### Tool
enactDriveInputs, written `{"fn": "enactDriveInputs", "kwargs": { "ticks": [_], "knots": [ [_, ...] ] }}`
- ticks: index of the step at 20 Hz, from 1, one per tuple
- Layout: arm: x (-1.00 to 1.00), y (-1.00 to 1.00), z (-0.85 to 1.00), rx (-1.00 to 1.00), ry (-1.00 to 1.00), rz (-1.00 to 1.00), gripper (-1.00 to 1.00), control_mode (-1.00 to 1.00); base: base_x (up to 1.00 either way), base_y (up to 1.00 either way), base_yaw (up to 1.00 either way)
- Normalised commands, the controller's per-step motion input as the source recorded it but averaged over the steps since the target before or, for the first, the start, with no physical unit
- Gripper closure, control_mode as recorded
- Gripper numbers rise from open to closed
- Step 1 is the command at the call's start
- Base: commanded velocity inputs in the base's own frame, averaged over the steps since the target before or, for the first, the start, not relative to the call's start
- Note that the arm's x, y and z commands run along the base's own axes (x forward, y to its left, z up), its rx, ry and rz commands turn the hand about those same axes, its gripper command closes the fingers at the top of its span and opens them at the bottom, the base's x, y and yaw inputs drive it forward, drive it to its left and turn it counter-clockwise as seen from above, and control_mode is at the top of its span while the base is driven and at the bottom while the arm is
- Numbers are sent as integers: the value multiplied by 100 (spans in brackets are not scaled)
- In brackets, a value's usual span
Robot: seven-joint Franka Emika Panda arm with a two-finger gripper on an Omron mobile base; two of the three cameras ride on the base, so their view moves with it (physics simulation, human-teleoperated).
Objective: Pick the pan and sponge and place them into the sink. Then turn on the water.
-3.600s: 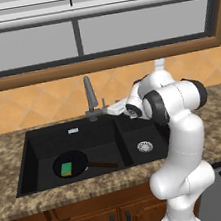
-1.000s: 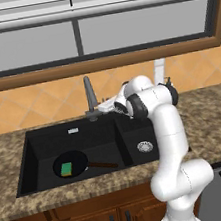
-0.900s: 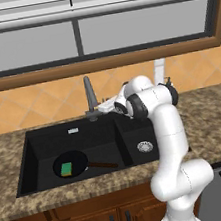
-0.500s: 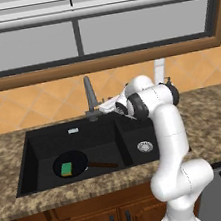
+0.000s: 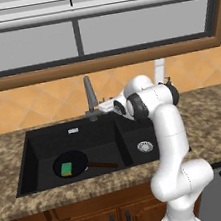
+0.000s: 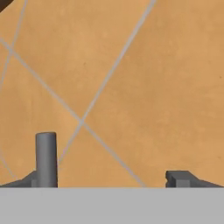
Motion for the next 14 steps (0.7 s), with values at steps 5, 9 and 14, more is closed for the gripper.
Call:
{"fn": "enactDriveInputs", "kwargs": {
  "ticks": [5, 9, 14],
  "knots": [
    [7, -73, 27, 8, 6, -8, -100, -100, 0, 0, 0],
    [0, -88, 14, 10, 11, -2, -100, -100, 0, 0, 0],
    [4, -100, 17, 11, 8, 0, -100, -100, 0, 0, 0]
  ]
}}
